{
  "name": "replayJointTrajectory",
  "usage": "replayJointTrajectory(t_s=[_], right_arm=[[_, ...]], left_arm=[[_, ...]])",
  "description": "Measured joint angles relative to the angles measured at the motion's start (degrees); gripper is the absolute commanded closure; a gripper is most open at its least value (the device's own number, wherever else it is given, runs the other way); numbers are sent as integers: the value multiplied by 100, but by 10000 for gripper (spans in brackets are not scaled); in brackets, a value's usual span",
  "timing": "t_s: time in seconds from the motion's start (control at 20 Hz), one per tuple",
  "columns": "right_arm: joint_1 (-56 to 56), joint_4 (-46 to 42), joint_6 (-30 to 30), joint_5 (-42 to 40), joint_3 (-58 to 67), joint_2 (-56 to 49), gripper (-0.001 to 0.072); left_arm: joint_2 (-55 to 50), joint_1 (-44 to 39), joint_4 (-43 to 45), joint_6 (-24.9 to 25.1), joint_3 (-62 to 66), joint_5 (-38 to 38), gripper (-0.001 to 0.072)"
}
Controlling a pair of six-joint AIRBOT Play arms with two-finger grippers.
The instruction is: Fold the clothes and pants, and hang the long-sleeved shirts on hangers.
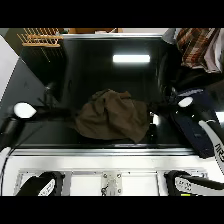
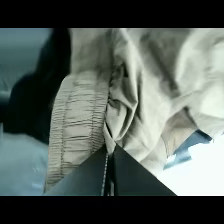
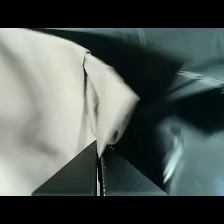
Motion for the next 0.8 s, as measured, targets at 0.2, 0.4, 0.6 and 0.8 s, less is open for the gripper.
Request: replayJointTrajectory(t_s=[0.2,0.4,0.6,0.8], right_arm=[[9,-553,-94,953,1655,691,711],[15,-977,96,1550,2468,1211,710],[17,-1246,234,2057,2662,1309,710],[17,-1353,275,2288,2710,1314,710]], left_arm=[[898,96,254,-116,940,-549,691],[1665,-435,352,-302,695,-1276,668],[1886,-1263,382,-407,-46,-1613,60],[1185,-1593,621,-413,149,-1130,61]])
